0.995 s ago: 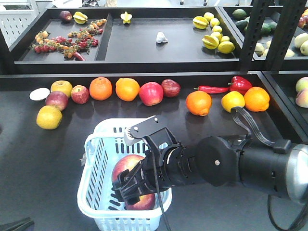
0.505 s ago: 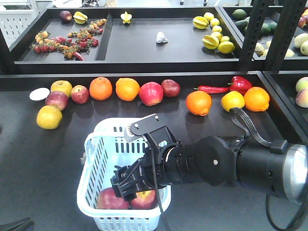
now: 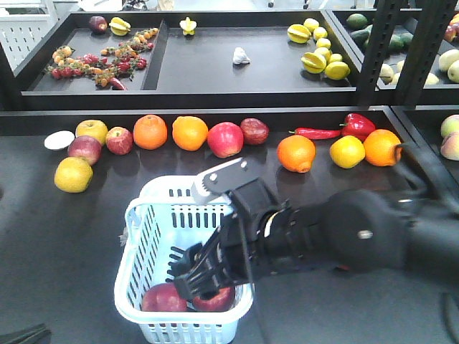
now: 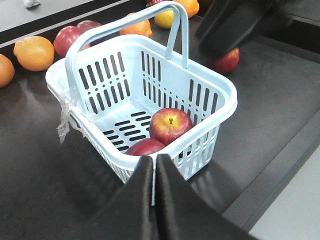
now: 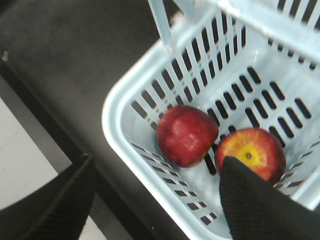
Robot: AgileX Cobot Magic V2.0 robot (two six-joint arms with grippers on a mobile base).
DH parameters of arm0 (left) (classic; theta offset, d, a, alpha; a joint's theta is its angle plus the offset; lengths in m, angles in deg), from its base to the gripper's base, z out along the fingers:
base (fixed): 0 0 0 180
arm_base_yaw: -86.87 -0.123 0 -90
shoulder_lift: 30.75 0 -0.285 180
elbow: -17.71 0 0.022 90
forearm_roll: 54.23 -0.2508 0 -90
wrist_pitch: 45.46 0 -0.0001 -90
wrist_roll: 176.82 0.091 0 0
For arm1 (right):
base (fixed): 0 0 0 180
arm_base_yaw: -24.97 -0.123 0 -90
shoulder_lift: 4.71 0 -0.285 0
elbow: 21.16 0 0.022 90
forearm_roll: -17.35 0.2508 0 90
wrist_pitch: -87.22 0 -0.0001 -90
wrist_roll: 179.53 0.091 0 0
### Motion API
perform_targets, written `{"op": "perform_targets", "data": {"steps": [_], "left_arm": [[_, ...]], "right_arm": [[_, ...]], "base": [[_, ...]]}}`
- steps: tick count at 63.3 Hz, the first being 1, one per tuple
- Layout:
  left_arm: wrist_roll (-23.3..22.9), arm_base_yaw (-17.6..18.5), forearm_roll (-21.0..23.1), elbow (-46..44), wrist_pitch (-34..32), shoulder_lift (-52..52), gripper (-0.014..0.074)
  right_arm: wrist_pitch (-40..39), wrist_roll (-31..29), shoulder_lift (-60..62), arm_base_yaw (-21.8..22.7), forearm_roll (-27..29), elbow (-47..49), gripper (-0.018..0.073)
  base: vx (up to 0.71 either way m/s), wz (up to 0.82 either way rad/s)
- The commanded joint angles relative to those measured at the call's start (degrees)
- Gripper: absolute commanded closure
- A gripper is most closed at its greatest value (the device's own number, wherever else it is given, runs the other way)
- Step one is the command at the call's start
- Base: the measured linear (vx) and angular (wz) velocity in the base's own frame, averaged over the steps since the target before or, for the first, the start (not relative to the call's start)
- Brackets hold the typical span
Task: Pick three apples into basket with both arms
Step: 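Lower the apple into the basket and open the right gripper, then move the right gripper over the third red apple on the table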
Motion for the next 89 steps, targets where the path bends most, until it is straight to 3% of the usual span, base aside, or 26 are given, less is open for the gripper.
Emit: {"op": "perform_targets", "data": {"steps": [1,11,26,46,59,66,75,89], "left_arm": [[-0.44,0.13,0.78,-1.64,-3.91,-0.40,0.0602],[-0.44,0.13,0.78,-1.64,-3.91,-0.40,0.0602],[-0.44,0.13,0.78,-1.64,-3.91,-0.40,0.0602],[-0.44,0.13,0.78,-1.64,-3.91,-0.40,0.0602],[-0.44,0.13,0.78,-1.64,-3.91,-0.40,0.0602],[-0.44,0.13,0.78,-1.64,-3.91,-0.40,0.0602],[-0.44,0.13,0.78,-1.64,-3.91,-0.40,0.0602],[-0.44,0.13,0.78,-1.64,-3.91,-0.40,0.0602]], "right_arm": [[-2.65,0.07,5.88,1.30,0.54,1.58,0.0083],[-2.65,4.58,11.13,6.97,0.47,1.58,0.0083],[3.06,4.75,14.26,21.30,0.00,1.58,0.0083],[6.32,4.82,14.04,32.66,-9.21,1.58,0.0083],[9.64,5.11,10.67,36.34,-14.96,1.58,0.0083],[6.21,5.11,9.67,36.64,-16.43,1.58,0.0083],[8.21,4.97,8.90,36.56,-13.95,1.43,0.0083],[8.52,4.88,6.10,36.62,-15.26,1.60,0.0079]], "base": [[0.00,0.00],[0.00,0.00],[0.00,0.00],[0.00,0.00],[0.00,0.00],[0.00,0.00],[0.00,0.00],[0.00,0.00]]}}
